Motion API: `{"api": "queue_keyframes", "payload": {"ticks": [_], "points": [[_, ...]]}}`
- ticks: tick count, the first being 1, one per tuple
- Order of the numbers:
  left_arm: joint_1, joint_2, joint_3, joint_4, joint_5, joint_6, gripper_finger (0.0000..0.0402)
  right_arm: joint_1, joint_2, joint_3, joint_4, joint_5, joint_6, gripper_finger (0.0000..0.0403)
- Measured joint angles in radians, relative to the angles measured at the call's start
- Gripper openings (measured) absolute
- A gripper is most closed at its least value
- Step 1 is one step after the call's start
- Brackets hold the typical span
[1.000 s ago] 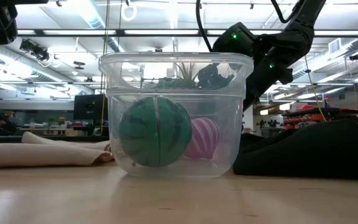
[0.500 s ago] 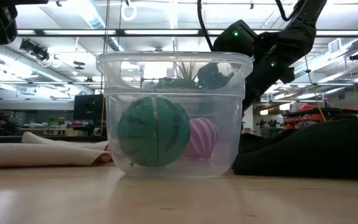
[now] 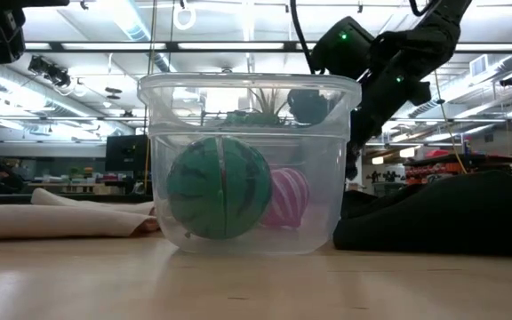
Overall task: Pick and placing Produce into tupperware
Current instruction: Put the red apple into the transparent container
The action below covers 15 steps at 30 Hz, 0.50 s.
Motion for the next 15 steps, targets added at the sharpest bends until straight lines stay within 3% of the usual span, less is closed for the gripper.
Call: {"api": "queue_keyframes", "payload": {"ticks": [15], "points": [[0.0, 0.0, 0.0, 0.001, 0.0, 0.009, 0.0067, 0.003, -0.309, -0.001, -0.411, 0.072, 0.017, 0.0267]]}}
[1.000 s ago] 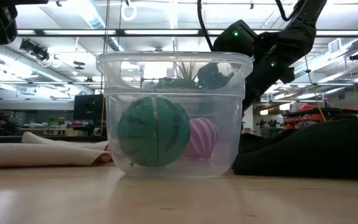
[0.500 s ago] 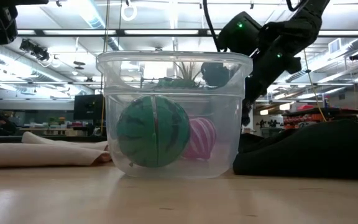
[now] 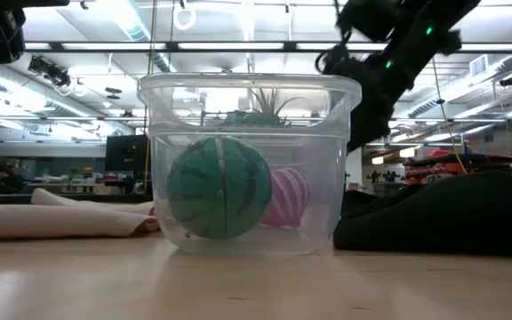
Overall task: Pick and placing Produce into tupperware
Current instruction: Put the red apple into the transparent container
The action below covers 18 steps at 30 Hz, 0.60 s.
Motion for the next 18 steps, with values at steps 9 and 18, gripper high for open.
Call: {"api": "queue_keyframes", "payload": {"ticks": [9, 18], "points": [[0.0, 0.0, 0.0, 0.0, 0.0, 0.0, 0.0064, 0.068, -0.276, 0.0, -0.048, 0.048, 0.069, 0.0266], [0.0, 0.0, 0.0, 0.001, 0.0, 0.0, 0.0069, 0.152, -0.442, 0.036, -0.019, 0.088, 0.026, 0.0267]]}}
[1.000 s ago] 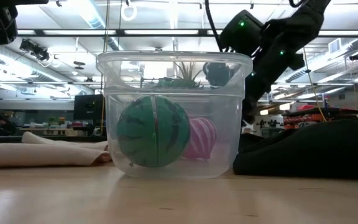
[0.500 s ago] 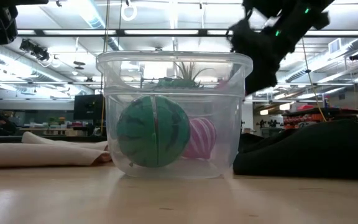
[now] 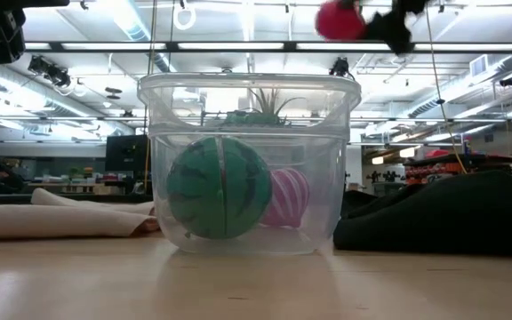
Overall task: Pick and placing Produce into tupperware
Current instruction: Put the red apple into the transparent container
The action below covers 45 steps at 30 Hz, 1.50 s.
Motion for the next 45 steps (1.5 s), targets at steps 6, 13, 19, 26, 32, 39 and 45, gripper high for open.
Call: {"api": "queue_keyframes", "payload": {"ticks": [6, 13, 19, 26, 32, 39, 45], "points": [[0.0, 0.0, 0.0, 0.0, 0.0, 0.0, 0.0068, 0.003, 0.126, 0.257, -0.02, -0.048, -0.194, 0.0267], [0.0, 0.0, 0.0, 0.0, 0.0, 0.013, 0.0073, -0.051, 0.371, 0.635, -0.219, -0.208, -0.274, 0.0266], [0.0, 0.0, 0.0, 0.0, 0.0, 0.016, 0.0067, -0.084, 0.546, 0.883, -0.264, -0.327, -0.302, 0.0267], [0.0, 0.0, 0.0, 0.001, 0.0, 0.041, 0.0073, -0.094, 0.746, 1.163, -0.405, -0.413, -0.312, 0.0267], [0.0, 0.0, 0.0, 0.001, 0.0, 0.042, 0.0073, -0.094, 0.876, 1.341, -0.533, -0.437, -0.313, 0.0267], [0.0, 0.0, 0.0, 0.001, 0.0, 0.042, 0.007, -0.094, 0.977, 1.45, -0.531, -0.497, -0.314, 0.0267], [0.0, 0.0, 0.0, 0.001, 0.0, 0.042, 0.0075, -0.094, 1.021, 1.469, -0.653, -0.513, -0.313, 0.0267]]}}
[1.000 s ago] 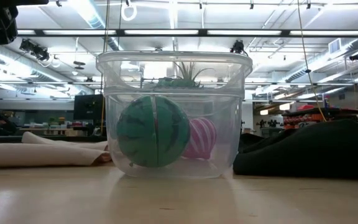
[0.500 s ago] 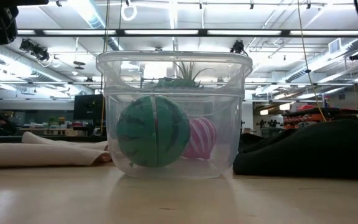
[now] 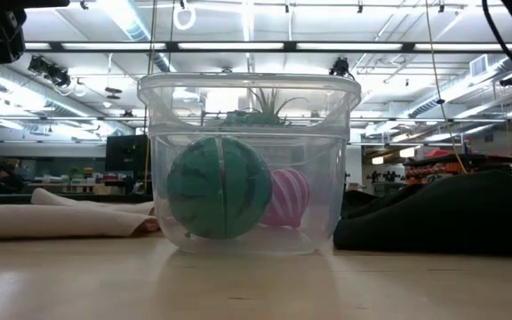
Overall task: Pick and placing Produce into tupperware
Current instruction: Put the red apple into the transparent container
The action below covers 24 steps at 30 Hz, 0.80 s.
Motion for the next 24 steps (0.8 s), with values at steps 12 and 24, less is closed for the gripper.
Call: {"api": "queue_keyframes", "payload": {"ticks": [12, 24], "points": [[0.0, 0.0, 0.0, -0.001, 0.004, 0.001, 0.0075, 0.06, 0.114, 0.0, -0.297, 0.046, -0.104, 0.0267], [0.0, 0.0, 0.0, 0.0, 0.006, -0.001, 0.0071, 0.092, 0.197, -0.001, -0.411, 0.093, -0.052, 0.0267]]}}
